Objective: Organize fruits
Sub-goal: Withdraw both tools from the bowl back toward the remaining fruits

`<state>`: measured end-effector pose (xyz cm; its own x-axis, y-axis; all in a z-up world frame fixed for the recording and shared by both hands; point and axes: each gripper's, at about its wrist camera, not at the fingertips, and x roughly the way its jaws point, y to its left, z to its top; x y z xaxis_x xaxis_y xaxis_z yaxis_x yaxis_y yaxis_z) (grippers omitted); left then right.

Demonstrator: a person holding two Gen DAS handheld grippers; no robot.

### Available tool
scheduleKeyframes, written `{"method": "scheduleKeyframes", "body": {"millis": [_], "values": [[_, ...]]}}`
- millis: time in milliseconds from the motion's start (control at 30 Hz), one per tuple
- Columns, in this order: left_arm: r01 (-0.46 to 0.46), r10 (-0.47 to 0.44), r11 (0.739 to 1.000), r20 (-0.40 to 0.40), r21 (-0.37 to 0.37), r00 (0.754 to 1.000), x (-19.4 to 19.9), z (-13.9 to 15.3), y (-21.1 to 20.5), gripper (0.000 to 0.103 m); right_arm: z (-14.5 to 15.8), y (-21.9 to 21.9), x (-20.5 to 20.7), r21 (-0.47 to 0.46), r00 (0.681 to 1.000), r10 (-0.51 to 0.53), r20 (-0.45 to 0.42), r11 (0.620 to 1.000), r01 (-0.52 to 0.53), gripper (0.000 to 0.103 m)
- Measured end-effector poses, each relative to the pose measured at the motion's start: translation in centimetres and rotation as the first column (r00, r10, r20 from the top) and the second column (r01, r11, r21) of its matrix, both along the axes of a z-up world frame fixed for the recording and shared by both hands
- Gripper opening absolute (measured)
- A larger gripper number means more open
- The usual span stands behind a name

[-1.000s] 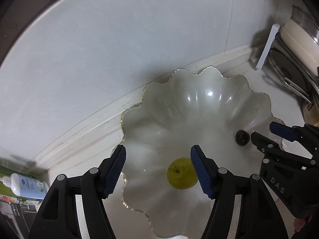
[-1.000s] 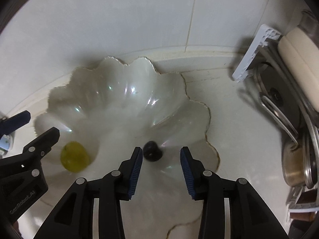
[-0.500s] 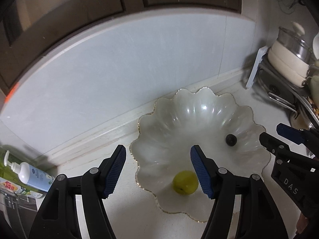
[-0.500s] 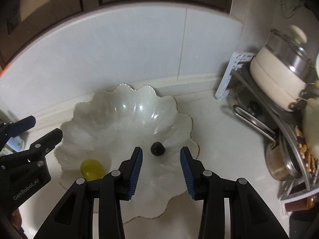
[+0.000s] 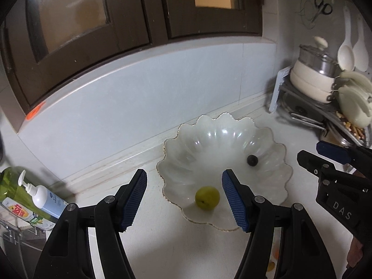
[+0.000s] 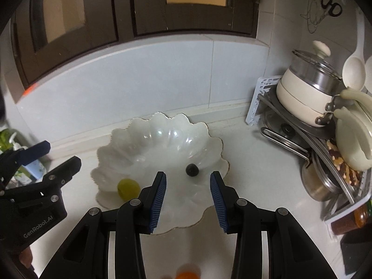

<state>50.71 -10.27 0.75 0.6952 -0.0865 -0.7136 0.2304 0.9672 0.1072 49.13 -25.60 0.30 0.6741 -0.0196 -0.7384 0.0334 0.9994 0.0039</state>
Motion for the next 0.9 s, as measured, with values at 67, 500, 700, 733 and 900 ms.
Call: {"method": "scheduleKeyframes", "body": {"millis": [67, 500, 700, 733, 900], "values": [[0.006, -0.006, 1.000, 0.019, -0.028, 1.000, -1.2, 0.7, 0.5, 0.067, 0.5, 0.1, -0.9, 0.009, 1.000, 0.000, 0.016, 1.000, 0.000, 0.041], [0.049, -0.044, 0.998, 0.102, -0.043, 0.994, -6.6, 3.0, 1.7, 0.067, 1.9, 1.0, -7.0, -0.021, 0.993, -0.019, 0.114, 1.000, 0.022, 0.041], [0.071, -0.062, 0.996, 0.135, -0.062, 0.989, -8.6, 3.7, 2.1, 0.067, 2.7, 1.6, -9.4, -0.035, 0.989, -0.019, 0.149, 0.999, 0.024, 0.041], [0.077, -0.067, 0.995, 0.143, -0.062, 0.987, -8.9, 3.9, 2.1, 0.067, 2.9, 1.6, -9.8, -0.040, 0.988, -0.017, 0.156, 0.999, 0.024, 0.041], [0.103, -0.090, 0.992, 0.155, -0.075, 0.984, -10.5, 4.2, 2.3, 0.067, 3.3, 1.9, -11.6, -0.042, 0.984, -0.021, 0.174, 0.999, 0.029, 0.041]]}}
